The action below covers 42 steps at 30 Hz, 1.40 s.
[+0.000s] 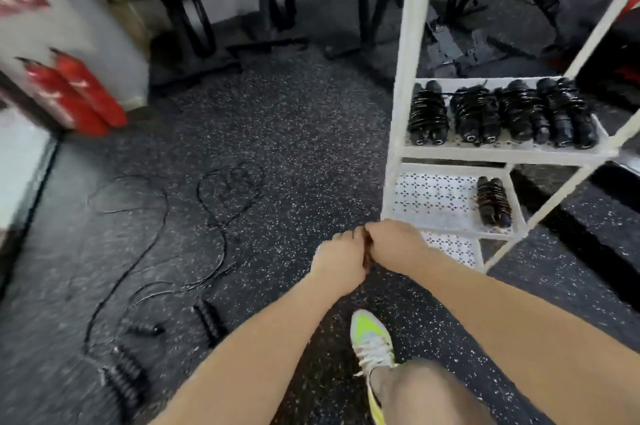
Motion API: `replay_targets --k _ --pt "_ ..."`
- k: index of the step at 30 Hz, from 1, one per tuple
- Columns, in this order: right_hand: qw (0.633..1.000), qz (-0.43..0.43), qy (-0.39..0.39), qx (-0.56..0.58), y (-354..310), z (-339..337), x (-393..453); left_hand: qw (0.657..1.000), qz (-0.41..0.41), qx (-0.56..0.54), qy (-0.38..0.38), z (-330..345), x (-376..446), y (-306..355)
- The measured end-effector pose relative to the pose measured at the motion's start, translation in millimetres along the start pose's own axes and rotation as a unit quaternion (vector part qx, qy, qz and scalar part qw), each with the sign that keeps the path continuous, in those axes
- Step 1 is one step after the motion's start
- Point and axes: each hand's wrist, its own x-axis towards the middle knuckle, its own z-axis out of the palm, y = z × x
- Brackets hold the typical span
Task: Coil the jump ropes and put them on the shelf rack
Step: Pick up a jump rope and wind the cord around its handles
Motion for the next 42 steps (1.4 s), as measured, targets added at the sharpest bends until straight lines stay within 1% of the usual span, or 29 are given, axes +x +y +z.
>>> replay_targets --k 3,5,11,14,17,21,25,30,32,34,38,42 --pt "0.997 -0.057 -0.029 0.049 -84 5 6 0.997 -0.073 -0.013 -0.014 3 -60 -75" --pt "0.993 -0.076 -0.053 0.075 -132 14 12 0.992 -0.119 -0.025 -0.025 7 -94 -123" --pt "0.984 -0.109 -0.136 0.045 -239 56 32 0.971 -0.219 -0.055 -0.074 39 -164 -250" --pt "0.978 -0.11 -0.173 0.035 -283 89 45 0.959 -0.255 -0.075 -0.096 63 -181 -303" --pt "0.97 -0.122 -0.208 0.018 -322 133 64 0.95 -0.278 -0.097 -0.104 99 -180 -353" --pt "0.966 -0.124 -0.225 -0.013 -360 189 93 0.944 -0.292 -0.105 -0.113 152 -169 -392" --pt "0.963 -0.127 -0.233 -0.048 -388 246 134 0.932 -0.318 -0.127 -0.12 221 -145 -426" --pt "0.956 -0.125 -0.253 -0.077 -396 293 176 0.914 -0.355 -0.173 -0.088 288 -105 -458" --pt "0.955 -0.117 -0.258 -0.081 -392 305 186 0.9 -0.388 -0.192 -0.057 307 -89 -461" --pt "0.956 -0.107 -0.261 -0.082 -385 314 193 0.878 -0.426 -0.215 -0.042 322 -71 -459" --pt "0.955 -0.101 -0.268 -0.079 -373 329 205 0.836 -0.492 -0.237 -0.046 344 -46 -456" --pt "0.953 -0.1 -0.274 -0.078 -358 335 208 0.822 -0.513 -0.237 -0.071 361 -33 -452"
